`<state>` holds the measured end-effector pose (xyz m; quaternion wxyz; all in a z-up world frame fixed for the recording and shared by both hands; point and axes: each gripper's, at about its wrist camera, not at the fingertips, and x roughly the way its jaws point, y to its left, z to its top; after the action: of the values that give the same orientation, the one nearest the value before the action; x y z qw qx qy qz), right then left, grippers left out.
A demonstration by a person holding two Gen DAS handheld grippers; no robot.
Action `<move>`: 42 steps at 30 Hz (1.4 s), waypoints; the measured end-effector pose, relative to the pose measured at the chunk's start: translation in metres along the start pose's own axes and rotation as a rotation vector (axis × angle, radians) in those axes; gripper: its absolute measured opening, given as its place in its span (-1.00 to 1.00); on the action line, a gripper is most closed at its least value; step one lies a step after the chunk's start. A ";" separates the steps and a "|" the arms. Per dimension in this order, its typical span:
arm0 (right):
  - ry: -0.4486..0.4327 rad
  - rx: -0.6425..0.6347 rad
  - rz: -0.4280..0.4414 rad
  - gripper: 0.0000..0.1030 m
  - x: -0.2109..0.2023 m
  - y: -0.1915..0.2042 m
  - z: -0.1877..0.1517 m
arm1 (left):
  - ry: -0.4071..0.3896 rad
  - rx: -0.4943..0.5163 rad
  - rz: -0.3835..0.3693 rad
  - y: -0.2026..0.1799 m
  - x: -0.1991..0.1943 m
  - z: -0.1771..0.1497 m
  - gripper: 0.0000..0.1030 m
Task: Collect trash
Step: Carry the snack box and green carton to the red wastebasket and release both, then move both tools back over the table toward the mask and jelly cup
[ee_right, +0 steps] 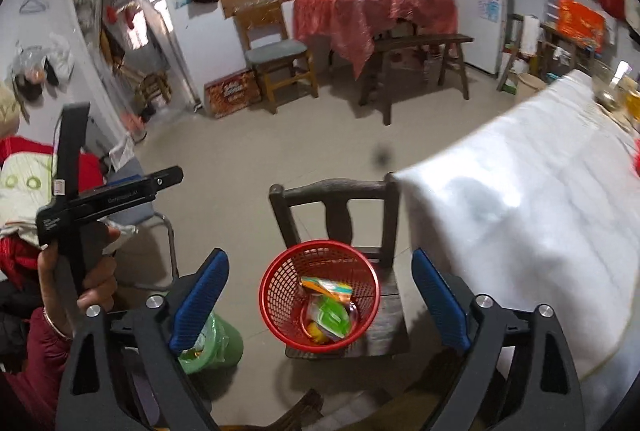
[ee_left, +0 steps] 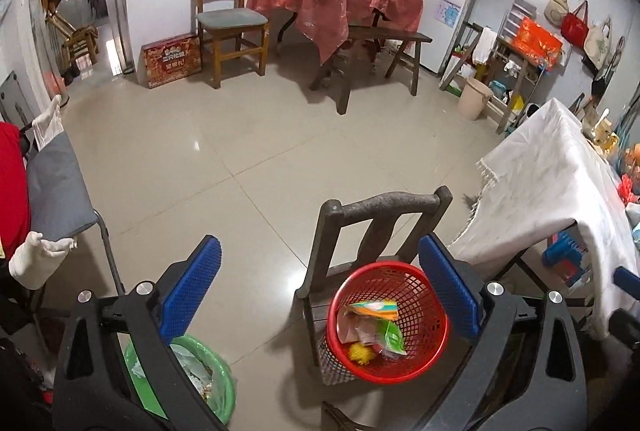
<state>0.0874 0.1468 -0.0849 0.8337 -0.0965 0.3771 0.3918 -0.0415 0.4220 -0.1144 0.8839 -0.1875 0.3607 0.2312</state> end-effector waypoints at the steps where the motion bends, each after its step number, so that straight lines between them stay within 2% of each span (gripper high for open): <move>1: -0.010 0.013 -0.009 0.81 -0.008 -0.006 -0.002 | 0.003 0.005 -0.003 -0.002 0.000 -0.001 0.85; 10: -0.139 0.081 -0.073 0.84 -0.074 -0.053 -0.011 | -0.003 0.080 -0.036 -0.042 -0.016 -0.002 0.85; 13: -0.200 0.109 -0.118 0.88 -0.103 -0.069 -0.017 | -0.013 0.105 -0.059 -0.056 -0.026 -0.003 0.85; 21: -0.296 0.200 -0.234 0.89 -0.163 -0.123 -0.042 | -0.037 0.182 -0.102 -0.103 -0.052 -0.010 0.87; 27: -0.345 0.298 -0.349 0.89 -0.208 -0.178 -0.079 | 0.011 0.257 -0.164 -0.154 -0.055 -0.031 0.87; 32: -0.373 0.412 -0.412 0.89 -0.241 -0.232 -0.116 | 0.059 0.340 -0.214 -0.211 -0.048 -0.050 0.87; 42: -0.389 0.558 -0.490 0.89 -0.260 -0.314 -0.156 | 0.078 0.477 -0.305 -0.326 -0.036 -0.057 0.87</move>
<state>0.1226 -0.2870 -0.0530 0.9521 0.1222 0.2701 0.0755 0.0809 0.1156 -0.0730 0.9130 -0.0350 0.4064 -0.0033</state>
